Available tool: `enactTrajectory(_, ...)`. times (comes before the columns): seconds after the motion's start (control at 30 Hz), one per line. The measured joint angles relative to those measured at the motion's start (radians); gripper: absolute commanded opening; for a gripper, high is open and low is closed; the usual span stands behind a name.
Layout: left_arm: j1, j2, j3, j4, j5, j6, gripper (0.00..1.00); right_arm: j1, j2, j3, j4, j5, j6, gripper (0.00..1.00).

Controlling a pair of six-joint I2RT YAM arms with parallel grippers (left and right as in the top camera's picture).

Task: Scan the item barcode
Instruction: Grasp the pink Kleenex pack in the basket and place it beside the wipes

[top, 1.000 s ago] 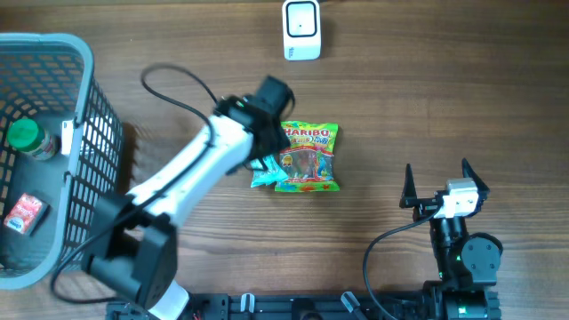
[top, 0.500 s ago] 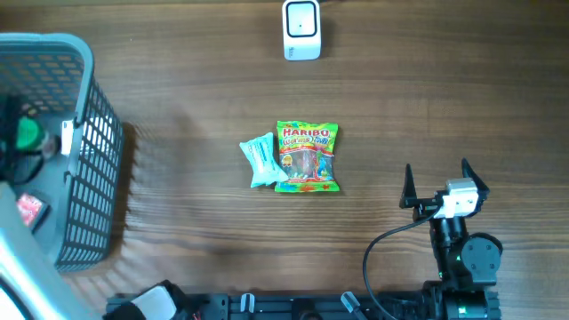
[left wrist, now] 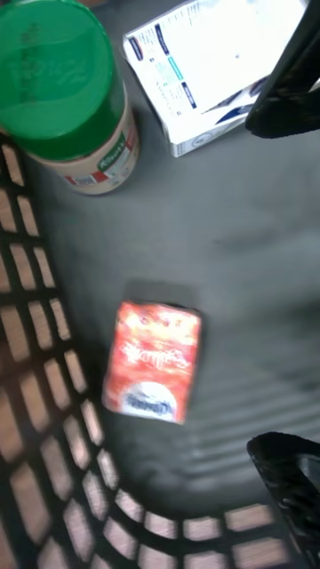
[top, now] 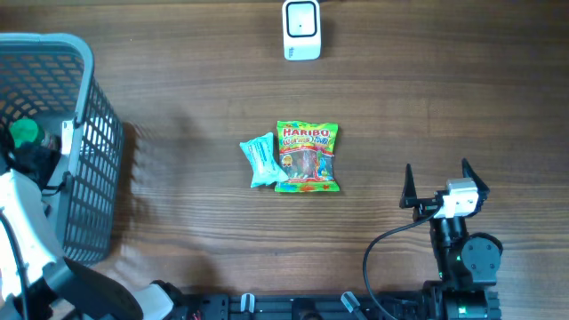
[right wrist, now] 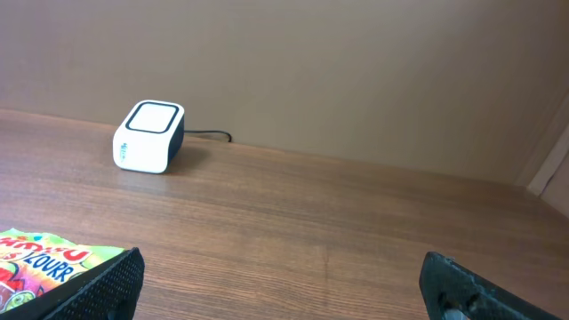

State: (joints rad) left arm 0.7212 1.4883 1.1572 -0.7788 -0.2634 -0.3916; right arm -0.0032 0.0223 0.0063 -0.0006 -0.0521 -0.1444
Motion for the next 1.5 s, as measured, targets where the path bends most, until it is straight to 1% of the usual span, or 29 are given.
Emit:
enactTrajectory(0.03, 0.001, 0.025, -0.001, 0.022, 0.000, 0.048, 1.00, 0.000, 0.000, 0.000, 0.000, 0.000, 0.000, 1.00)
enactTrajectory(0.1, 0.001, 0.067, -0.001, 0.032, -0.001, 0.103, 1.00, 0.000, 0.000, 0.000, 0.000, 0.000, 0.000, 1.00)
enactTrajectory(0.2, 0.002, 0.145, -0.001, 0.043, -0.003, 0.142, 1.00, 0.000, 0.000, 0.000, 0.000, 0.000, 0.000, 1.00)
enactTrajectory(0.37, 0.002, 0.248, -0.007, 0.074, -0.084, 0.159, 1.00, 0.000, 0.000, 0.000, 0.000, 0.000, 0.000, 1.00)
enactTrajectory(0.6, 0.035, 0.255, -0.007, 0.111, -0.130, 0.154, 1.00, 0.000, 0.000, 0.000, 0.000, 0.000, 0.000, 1.00)
enactTrajectory(0.67, 0.054, 0.255, -0.007, 0.117, -0.132, 0.143, 0.97, 0.000, 0.000, 0.000, 0.000, 0.000, 0.000, 1.00)
enactTrajectory(0.73, 0.074, 0.255, -0.009, 0.131, -0.132, 0.135, 0.86, 0.000, 0.000, 0.000, 0.000, 0.000, 0.000, 1.00)
enactTrajectory(0.8, 0.085, 0.255, -0.021, 0.147, -0.132, 0.127, 0.79, 0.000, 0.000, 0.000, 0.000, 0.000, 0.000, 1.00)
enactTrajectory(0.83, 0.086, 0.255, -0.028, 0.153, -0.128, 0.125, 0.77, 0.000, 0.000, 0.000, 0.000, 0.000, 0.000, 1.00)
enactTrajectory(1.03, 0.086, 0.291, -0.038, 0.158, -0.078, 0.120, 0.77, 0.000, 0.000, 0.000, 0.000, 0.000, 0.000, 1.00)
enactTrajectory(1.07, 0.086, 0.303, -0.038, 0.158, -0.077, 0.121, 0.72, 0.000, 0.000, 0.000, 0.000, 0.000, 0.000, 1.00)
enactTrajectory(1.1, 0.086, 0.312, -0.037, 0.161, -0.078, 0.120, 0.56, 0.000, 0.000, 0.000, 0.000, 0.000, 0.000, 1.00)
enactTrajectory(1.13, 0.086, 0.313, -0.037, 0.163, -0.078, 0.117, 0.26, 0.000, 0.000, 0.000, 0.000, 0.000, 0.000, 1.00)
enactTrajectory(1.17, 0.086, 0.314, -0.037, 0.162, -0.079, 0.120, 0.09, 0.000, 0.000, 0.000, 0.000, 0.000, 0.000, 1.00)
enactTrajectory(1.2, 0.086, 0.319, -0.037, 0.162, -0.085, 0.119, 0.04, 0.000, 0.000, 0.000, 0.000, 0.000, 0.000, 1.00)
enactTrajectory(1.4, 0.085, 0.318, -0.019, 0.140, -0.098, 0.120, 0.04, 0.000, 0.000, 0.000, 0.000, 0.000, 0.000, 1.00)
enactTrajectory(1.5, 0.071, 0.296, 0.012, 0.050, -0.074, 0.120, 0.04, 0.000, 0.000, 0.000, 0.000, 0.000, 0.000, 1.00)
